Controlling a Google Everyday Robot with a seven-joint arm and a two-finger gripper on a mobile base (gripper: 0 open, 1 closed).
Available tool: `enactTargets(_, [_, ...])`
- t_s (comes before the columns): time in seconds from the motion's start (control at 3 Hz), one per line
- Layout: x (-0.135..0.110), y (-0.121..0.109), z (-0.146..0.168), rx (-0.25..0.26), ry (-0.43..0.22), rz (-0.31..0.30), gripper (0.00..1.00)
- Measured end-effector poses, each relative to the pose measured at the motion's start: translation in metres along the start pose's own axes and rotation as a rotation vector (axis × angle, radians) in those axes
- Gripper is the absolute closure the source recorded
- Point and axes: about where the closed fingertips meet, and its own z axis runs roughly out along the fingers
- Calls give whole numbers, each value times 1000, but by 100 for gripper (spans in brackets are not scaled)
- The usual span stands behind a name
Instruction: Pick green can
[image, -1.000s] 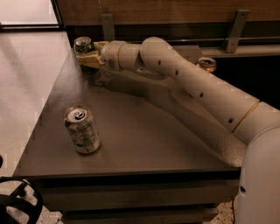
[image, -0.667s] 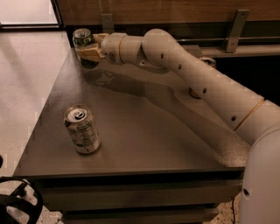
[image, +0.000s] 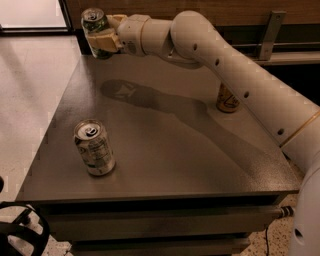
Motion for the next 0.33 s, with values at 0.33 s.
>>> enactTargets(0.33, [-1, 0, -1, 1, -1, -3, 100])
